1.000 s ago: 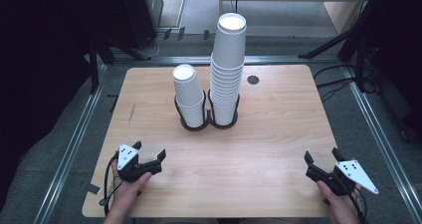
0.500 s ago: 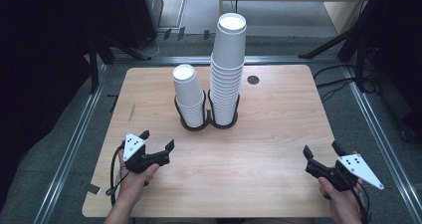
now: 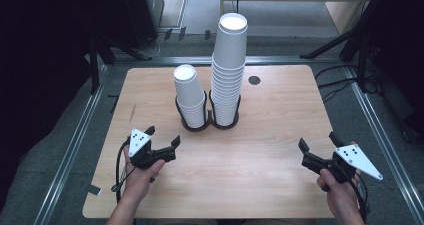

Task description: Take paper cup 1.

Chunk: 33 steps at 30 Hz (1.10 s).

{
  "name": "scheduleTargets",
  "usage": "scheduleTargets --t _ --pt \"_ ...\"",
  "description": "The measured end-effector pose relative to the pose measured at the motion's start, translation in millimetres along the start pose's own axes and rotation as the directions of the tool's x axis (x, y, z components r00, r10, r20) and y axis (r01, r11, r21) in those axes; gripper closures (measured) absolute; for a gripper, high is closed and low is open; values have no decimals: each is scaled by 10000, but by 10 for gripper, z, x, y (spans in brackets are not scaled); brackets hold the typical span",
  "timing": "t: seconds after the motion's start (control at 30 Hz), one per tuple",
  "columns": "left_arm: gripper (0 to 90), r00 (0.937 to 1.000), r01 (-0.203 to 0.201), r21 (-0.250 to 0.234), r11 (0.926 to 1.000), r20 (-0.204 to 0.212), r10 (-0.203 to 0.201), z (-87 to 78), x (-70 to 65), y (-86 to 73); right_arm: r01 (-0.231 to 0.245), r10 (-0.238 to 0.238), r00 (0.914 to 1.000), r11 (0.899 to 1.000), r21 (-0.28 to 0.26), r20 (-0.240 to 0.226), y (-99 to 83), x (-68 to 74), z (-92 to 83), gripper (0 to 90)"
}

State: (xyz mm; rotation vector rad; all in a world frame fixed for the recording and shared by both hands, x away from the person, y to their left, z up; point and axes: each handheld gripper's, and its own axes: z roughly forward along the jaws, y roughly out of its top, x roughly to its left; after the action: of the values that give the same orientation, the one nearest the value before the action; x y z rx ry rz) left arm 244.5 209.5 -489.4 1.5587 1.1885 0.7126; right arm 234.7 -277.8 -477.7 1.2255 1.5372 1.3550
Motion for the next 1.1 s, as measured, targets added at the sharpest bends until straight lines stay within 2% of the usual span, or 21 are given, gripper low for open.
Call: scheduleTargets --t 0.23,0.37,0.53,0.63,0.93,1.1 --pt "45 9996 -132 -83 9999 238 134 61 -94 83 134 -136 9996 9998 -116 -230 183 89 68 40" --pt "45 9988 -160 -58 9999 465 163 108 -174 123 52 -69 9975 9997 -243 -706 269 170 120 29" --pt "45 9974 -294 -79 9995 655 298 174 -276 172 56 -84 9949 9996 -277 -1002 356 291 188 29" --pt "45 9971 -268 -165 9995 709 279 201 -310 211 -170 127 9911 9994 -310 -1328 417 363 225 28" --pt "45 9947 -431 -331 9985 920 460 312 -441 329 -195 122 9858 9989 -421 -1676 627 594 364 28" --pt "45 9926 -610 -351 9975 1026 643 386 -528 382 -29 -48 9838 9991 -429 -1792 733 713 446 28"
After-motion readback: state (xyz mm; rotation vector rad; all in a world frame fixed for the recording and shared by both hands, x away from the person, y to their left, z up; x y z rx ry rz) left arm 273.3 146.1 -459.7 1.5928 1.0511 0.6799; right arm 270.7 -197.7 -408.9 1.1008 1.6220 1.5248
